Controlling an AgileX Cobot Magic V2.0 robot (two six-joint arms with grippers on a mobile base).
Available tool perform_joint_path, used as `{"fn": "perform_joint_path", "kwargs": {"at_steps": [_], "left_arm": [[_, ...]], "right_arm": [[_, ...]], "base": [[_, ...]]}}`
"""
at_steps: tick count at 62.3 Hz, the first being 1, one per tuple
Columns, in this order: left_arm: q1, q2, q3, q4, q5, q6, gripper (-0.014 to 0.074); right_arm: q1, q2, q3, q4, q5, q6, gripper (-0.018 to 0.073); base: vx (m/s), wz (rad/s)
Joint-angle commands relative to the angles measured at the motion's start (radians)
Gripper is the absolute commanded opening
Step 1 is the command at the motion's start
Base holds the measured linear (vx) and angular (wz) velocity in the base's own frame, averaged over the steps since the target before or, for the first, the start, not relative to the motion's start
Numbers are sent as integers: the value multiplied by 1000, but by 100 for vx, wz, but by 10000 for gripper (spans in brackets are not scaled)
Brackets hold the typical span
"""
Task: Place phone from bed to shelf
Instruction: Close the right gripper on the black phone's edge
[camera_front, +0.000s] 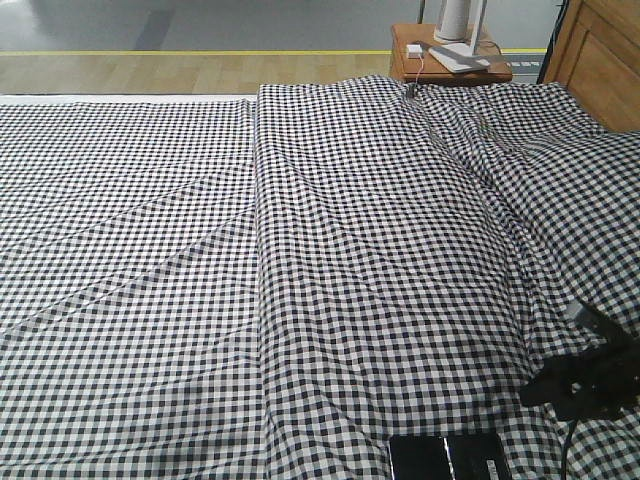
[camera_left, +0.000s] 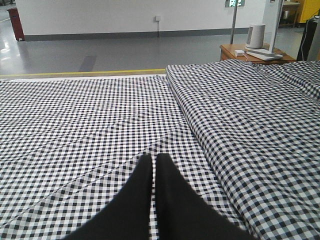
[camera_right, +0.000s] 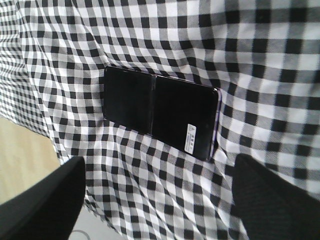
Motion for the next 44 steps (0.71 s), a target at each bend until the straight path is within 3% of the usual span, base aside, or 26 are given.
{"fn": "perform_joint_path", "kwargs": {"at_steps": [1, 33, 44], "left_arm": [[-4, -6, 2, -9, -74, -4, 1], [-4, -6, 2, -9, -74, -4, 1], [-4, -6, 2, -9, -74, -4, 1]], "right_arm": [[-7, -9, -16, 59, 37, -55, 561], [-5, 195, -17, 193, 30, -213, 561], [-5, 246, -48, 229, 30, -223, 561]], "base": [[0, 0], [0, 0], [0, 0]]}}
